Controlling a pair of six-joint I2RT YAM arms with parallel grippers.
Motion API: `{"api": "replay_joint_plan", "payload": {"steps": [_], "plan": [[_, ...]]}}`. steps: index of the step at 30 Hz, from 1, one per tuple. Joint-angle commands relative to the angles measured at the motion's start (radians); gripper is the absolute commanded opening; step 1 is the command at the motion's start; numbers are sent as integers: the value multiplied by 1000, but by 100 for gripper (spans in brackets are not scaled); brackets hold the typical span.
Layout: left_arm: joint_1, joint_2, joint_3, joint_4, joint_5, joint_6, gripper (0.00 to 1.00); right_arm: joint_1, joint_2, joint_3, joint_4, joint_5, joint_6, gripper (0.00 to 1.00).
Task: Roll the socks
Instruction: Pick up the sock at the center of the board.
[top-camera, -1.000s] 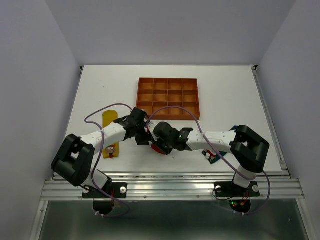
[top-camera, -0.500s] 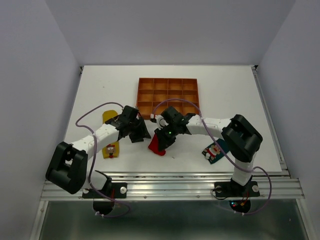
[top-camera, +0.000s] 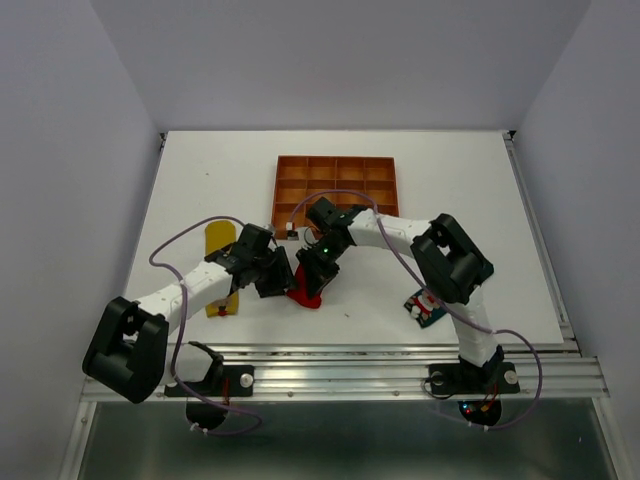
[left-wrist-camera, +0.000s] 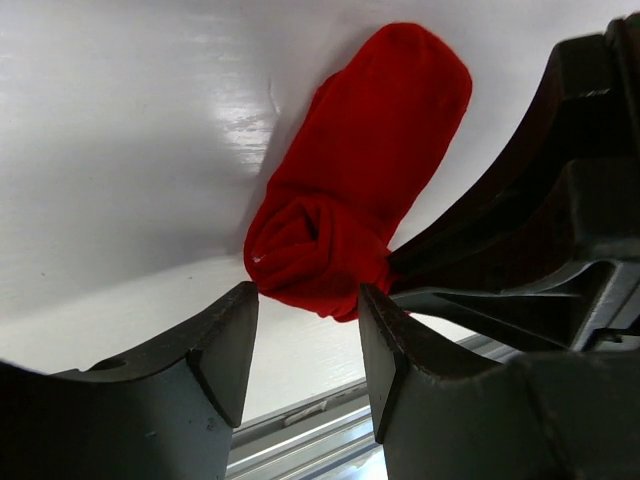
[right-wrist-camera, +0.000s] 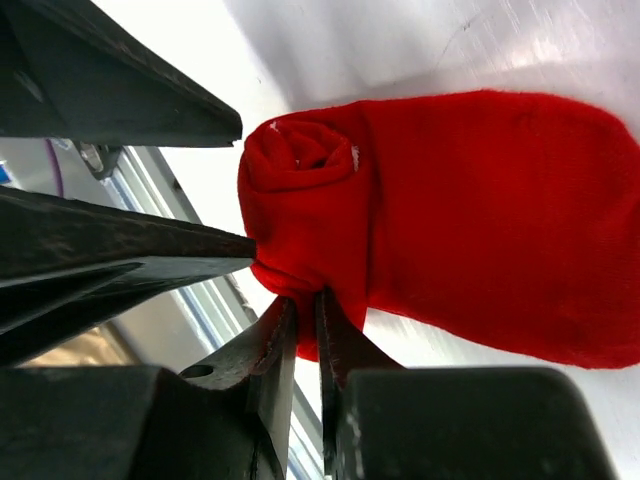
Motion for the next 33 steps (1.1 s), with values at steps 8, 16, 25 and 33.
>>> {"api": "replay_joint_plan", "payload": {"steps": [8,16,25,33], "plan": [[4,-23,-77,64,22,-7,56,-42,135,127,-165,-27,-35,1],[6,56,-65,149,46,-5,55,-51,175,163,-194,-39,-69,3],[6,106,-59,178,42,-3,41,-60,205,212,-214,-4,-79,13],[6,128,-43,179,5,-17,3,-60,175,238,-188,57,-79,36]]}}
